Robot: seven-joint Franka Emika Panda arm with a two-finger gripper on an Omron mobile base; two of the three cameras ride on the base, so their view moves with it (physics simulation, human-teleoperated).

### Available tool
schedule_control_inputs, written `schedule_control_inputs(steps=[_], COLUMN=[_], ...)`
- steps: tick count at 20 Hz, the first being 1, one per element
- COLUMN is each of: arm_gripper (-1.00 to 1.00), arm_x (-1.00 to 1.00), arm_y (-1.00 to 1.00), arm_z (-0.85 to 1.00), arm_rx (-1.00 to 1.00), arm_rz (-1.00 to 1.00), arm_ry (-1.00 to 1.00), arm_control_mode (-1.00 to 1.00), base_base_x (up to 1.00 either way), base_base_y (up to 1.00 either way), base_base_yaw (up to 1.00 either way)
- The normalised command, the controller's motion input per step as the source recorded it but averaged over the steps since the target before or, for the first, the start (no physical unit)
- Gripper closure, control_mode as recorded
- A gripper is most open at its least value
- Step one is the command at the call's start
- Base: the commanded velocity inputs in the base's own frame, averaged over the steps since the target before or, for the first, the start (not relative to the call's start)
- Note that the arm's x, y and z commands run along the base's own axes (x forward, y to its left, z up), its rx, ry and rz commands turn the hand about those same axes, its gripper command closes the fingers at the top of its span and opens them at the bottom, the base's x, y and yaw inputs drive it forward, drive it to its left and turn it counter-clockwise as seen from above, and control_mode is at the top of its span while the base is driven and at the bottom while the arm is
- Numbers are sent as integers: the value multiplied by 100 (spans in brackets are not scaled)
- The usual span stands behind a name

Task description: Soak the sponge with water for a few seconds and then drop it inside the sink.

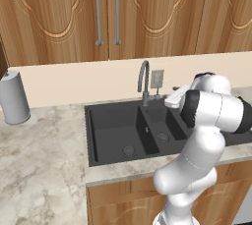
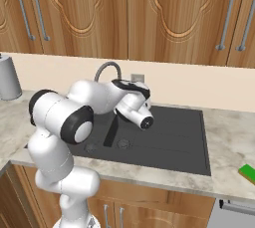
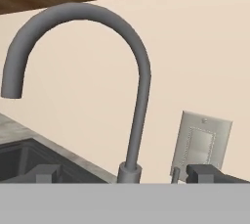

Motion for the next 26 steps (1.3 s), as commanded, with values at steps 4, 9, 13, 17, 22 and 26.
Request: schedule_control_inputs(steps=[4, 9, 13, 17, 22, 26], arm_gripper=[-100, -100, -100, -100, -100, -100], arm_x=[0, 7, 9, 11, 12, 9], arm_y=[-26, 0, 0, 11, 19, 19], arm_z=[0, 0, 0, 0, -2, -9], arm_rx=[0, 0, 0, 0, 0, 0], arm_rz=[2, 0, 0, 0, 0, 0], arm_ry=[0, 0, 0, 0, 0, 0], arm_control_mode=[-100, -100, -100, -100, -100, -100], base_base_x=[0, 0, 0, 0, 0, 0], base_base_y=[0, 0, 0, 0, 0, 0], base_base_yaw=[0, 0, 0, 0, 0, 0])
